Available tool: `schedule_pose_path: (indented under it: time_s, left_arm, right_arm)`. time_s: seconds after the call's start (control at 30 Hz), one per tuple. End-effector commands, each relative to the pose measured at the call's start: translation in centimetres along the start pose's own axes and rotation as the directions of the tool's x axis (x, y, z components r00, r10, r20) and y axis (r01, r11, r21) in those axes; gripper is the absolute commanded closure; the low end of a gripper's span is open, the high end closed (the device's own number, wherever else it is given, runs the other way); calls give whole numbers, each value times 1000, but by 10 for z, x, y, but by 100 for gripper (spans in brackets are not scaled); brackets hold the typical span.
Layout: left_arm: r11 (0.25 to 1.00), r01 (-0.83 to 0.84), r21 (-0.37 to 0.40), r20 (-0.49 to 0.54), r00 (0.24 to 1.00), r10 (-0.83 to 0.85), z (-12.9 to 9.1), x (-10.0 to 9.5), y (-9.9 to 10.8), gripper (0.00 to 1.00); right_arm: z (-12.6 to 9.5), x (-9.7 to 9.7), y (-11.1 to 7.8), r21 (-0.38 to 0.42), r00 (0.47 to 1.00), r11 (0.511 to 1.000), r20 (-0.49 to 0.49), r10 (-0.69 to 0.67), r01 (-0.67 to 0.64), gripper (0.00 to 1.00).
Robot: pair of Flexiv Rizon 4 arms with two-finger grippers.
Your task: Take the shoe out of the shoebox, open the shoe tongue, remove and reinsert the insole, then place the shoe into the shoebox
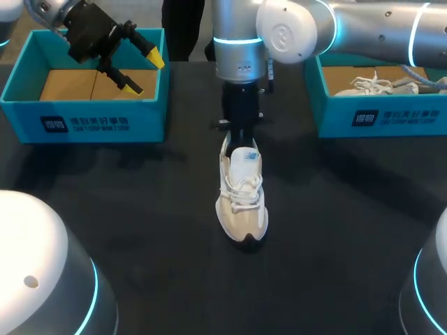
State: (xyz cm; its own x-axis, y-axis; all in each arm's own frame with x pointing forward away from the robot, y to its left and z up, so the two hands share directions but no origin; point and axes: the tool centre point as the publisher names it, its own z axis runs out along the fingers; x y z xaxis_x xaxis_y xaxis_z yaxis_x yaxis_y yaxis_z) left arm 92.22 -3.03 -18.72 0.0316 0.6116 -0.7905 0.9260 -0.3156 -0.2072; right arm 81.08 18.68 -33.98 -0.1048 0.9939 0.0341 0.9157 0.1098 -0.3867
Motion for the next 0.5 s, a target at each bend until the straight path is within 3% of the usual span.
schedule_pose_path:
  time_s: [0.03,0.13,0.5]
  left_arm:
    - [1000,0,-3,-3,1000,0,0,0,-2,0]
    - [1000,0,-3,-3,1000,0,0,0,-2,0]
    - [1000,0,-3,-3,1000,0,0,0,-2,0]
  right_arm:
    - [-1,2,-2,1,1000,1000,7,6,-6,37]
    - [-3,2,-3,2,1000,1000,11,8,-9,0]
    - [-6,6,-4,19,999,1000,42,13,-13,0]
